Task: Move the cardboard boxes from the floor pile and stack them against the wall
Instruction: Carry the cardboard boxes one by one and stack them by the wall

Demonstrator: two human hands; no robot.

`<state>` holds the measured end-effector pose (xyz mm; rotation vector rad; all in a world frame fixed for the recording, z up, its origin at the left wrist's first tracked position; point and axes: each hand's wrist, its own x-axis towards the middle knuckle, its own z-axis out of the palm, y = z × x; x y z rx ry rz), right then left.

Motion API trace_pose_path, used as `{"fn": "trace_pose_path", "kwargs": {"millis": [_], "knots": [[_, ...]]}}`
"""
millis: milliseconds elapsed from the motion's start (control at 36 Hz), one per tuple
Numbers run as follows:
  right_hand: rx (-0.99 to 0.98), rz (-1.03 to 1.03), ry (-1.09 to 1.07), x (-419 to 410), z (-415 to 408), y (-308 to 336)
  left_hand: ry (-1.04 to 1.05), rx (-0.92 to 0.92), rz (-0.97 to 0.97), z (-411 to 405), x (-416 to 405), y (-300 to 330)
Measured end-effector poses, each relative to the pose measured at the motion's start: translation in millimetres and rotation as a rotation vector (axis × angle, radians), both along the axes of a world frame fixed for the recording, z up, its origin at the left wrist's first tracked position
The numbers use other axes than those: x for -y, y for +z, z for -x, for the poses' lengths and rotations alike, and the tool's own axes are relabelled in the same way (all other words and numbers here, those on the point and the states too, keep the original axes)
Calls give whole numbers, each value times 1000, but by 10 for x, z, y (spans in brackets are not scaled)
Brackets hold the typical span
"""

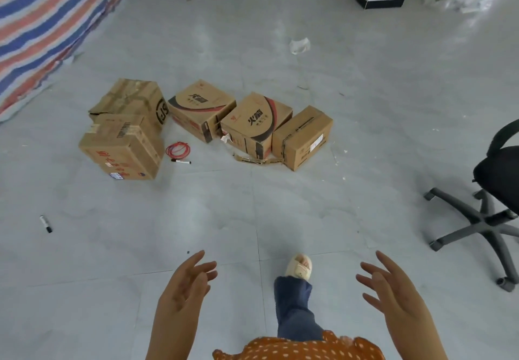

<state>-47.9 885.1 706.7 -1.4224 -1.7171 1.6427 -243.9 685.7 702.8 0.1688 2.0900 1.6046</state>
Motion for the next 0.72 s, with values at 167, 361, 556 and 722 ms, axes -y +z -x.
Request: {"fn": "trace_pose_path", "kwargs": {"millis": [167,361,556,722], "knots": [[-27,-55,45,-1066,729,-84,26,-19,-35,661,-1071,20],[0,-116,43,-2301,1475,1,-29,-24,-54,1384,-2278,146],[83,-49,45,-2949,2081,-172,-94,35,51,2197,-2936,-6],[142,-27,-102,-3534,2737,-346,-206,71,126,3092,-3681,-248]]}}
